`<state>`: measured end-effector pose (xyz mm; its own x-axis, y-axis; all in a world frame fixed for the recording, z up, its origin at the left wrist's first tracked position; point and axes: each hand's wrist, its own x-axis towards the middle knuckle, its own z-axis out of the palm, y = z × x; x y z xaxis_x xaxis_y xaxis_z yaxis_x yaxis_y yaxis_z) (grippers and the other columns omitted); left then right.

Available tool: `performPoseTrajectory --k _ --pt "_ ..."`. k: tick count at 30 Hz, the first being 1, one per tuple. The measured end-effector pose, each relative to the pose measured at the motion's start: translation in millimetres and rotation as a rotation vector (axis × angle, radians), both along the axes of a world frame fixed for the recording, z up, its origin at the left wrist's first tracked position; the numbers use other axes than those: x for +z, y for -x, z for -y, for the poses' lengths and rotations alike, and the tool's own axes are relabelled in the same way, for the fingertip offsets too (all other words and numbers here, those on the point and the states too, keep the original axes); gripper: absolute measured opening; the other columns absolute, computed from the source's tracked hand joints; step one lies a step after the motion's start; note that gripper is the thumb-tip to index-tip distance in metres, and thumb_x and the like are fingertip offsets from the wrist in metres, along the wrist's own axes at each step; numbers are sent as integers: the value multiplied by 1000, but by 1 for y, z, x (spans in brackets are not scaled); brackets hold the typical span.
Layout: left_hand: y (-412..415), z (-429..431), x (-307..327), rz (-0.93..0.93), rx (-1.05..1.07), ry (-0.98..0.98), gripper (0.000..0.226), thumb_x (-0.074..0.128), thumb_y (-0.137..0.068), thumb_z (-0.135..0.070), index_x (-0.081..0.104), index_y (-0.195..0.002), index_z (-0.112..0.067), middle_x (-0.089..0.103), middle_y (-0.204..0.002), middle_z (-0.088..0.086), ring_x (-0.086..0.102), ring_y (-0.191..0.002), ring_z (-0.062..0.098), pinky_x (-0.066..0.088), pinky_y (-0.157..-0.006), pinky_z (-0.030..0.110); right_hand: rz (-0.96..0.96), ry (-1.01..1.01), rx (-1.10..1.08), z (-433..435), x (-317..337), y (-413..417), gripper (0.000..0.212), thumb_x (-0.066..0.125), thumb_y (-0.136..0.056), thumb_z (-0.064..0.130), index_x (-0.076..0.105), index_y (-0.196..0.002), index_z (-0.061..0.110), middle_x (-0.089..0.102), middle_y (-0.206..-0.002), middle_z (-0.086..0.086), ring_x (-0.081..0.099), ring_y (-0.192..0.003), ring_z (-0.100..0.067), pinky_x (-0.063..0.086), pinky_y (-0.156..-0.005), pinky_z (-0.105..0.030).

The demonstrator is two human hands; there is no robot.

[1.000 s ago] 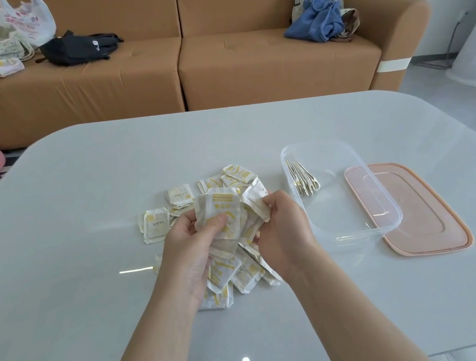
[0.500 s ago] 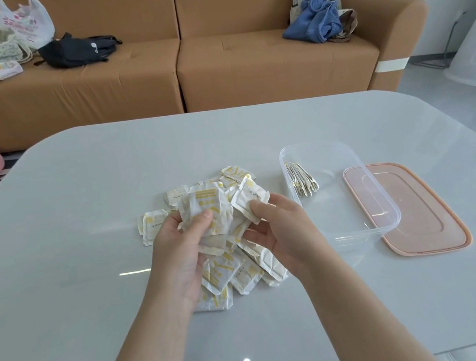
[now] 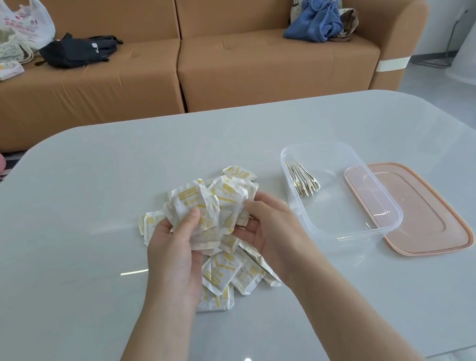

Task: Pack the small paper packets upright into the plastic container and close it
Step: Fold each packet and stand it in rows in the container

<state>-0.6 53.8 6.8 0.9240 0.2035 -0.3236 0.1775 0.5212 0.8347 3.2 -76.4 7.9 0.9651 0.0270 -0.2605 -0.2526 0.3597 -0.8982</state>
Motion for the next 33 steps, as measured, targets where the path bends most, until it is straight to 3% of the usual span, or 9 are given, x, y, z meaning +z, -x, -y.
performPoseTrajectory --k 3,7,11,14,17,19,24,29,33 --pt "-1 0 -2 -10 6 -51 34 62 -89 -8 59 -122 2 65 -118 26 66 -100 36 58 -66 34 77 164 -16 -7 -2 2 21 52 -94 15 64 -109 6 71 -105 -19 69 -100 -32 55 -92 -45" --pt "0 1 -2 1 -13 -119 28 63 -89 -7 60 -116 1 69 -106 22 69 -86 28 58 -65 33 90 344 -64 -14 -4 2 37 60 -78 35 61 -100 4 60 -105 -31 59 -98 -47 51 -88 -59" --pt "2 1 0 22 -10 -125 21 62 -89 -6 61 -109 -1 70 -89 11 70 -72 19 57 -55 28 86 376 -77 -10 -8 0 22 55 -86 28 62 -98 10 61 -90 -23 58 -78 -29 52 -85 -49" --pt "1 -4 0 31 14 -114 17 63 -89 -5 61 -106 -1 70 -84 9 70 -71 20 57 -57 29 65 382 -44 -8 -8 -1 27 53 -82 35 61 -100 16 61 -107 -25 62 -86 -32 53 -87 -55" --pt "1 -4 -2 44 35 -135 10 66 -88 -9 64 -96 -4 70 -83 8 68 -75 22 58 -65 35 35 385 74 -5 -11 -1 23 51 -95 25 57 -115 17 60 -115 -21 64 -92 -29 57 -68 -34" --pt "2 -3 -2 44 49 -147 5 68 -86 -12 65 -89 -8 70 -81 8 67 -72 22 56 -70 39 25 396 153 -4 -12 0 17 49 -97 23 56 -111 17 57 -119 -23 61 -87 -21 55 -63 -27" --pt "3 -3 -2 34 107 -119 8 69 -86 -14 62 -84 -11 68 -76 6 65 -64 18 54 -55 28 10 356 238 -9 -9 3 31 51 -97 28 51 -113 1 54 -119 -26 64 -85 -22 60 -68 -36" --pt "4 3 1 -8 49 -68 7 68 -87 -15 62 -84 -11 69 -79 9 67 -58 15 51 -46 21 90 391 276 -8 -10 6 26 66 -90 20 55 -112 13 67 -103 -6 67 -83 -14 56 -65 -27" --pt "4 3 5 -28 -28 -26 7 66 -88 -15 63 -82 -12 72 -71 6 68 -58 17 50 -43 22 96 389 256 -6 -10 5 28 71 -85 16 58 -109 13 69 -101 -6 68 -83 -15 55 -64 -26"
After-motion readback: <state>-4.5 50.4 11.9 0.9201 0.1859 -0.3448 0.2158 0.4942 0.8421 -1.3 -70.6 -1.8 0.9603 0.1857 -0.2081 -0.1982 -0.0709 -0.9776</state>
